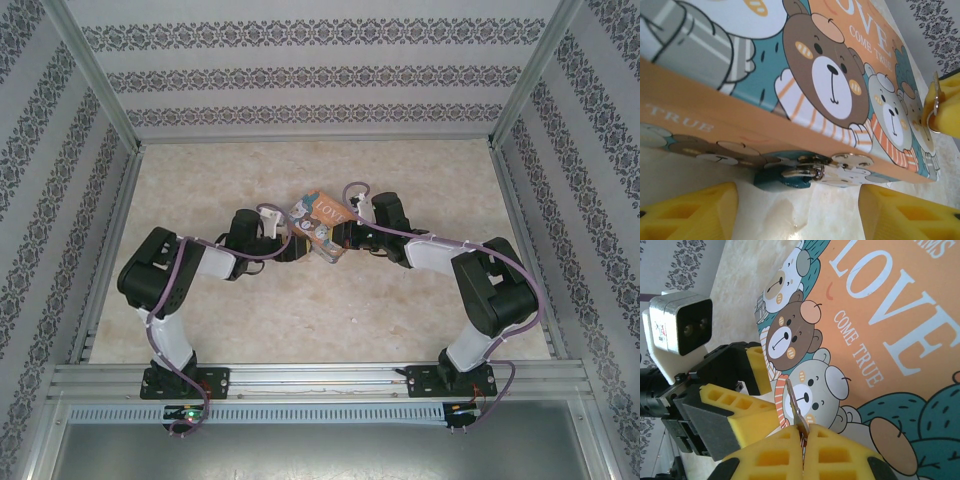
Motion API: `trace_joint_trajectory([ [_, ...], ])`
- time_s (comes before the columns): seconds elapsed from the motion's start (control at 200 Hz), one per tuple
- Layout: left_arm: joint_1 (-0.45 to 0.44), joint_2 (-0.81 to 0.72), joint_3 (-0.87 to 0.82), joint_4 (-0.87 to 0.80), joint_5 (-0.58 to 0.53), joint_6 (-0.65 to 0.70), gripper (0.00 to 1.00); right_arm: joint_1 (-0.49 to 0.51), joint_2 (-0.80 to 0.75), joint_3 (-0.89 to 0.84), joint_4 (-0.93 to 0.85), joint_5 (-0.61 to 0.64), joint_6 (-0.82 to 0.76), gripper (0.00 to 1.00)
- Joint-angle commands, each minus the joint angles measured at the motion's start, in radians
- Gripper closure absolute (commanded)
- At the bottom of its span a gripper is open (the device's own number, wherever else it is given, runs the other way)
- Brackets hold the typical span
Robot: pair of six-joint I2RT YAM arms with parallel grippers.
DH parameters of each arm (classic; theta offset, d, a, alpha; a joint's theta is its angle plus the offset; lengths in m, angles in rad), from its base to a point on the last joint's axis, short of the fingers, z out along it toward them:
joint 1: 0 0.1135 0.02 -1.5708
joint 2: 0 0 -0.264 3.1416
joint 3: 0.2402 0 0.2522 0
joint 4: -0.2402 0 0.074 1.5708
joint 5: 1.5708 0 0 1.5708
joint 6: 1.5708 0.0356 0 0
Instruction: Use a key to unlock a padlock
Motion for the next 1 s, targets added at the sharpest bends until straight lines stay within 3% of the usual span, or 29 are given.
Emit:
trace_joint_trajectory([
  [0.0,-0.011,0.021,0.027,0.094,0.052,0.011,0.37,-0.012,0.039,-0.004,-0.097,0.046,-0.037,1.0],
  [0.27,-0.018,0.076,0.064,0.093,0.096,-0.019,0.43,-0.014,0.046,0.005,-0.1,0.04,-0.04,1.0],
  [0.999,-0.055,0.084,0.058,0.057,0.078,-0.025,0.51,-0.015,0.043,0.002,-0.1,0.043,-0.041,1.0],
])
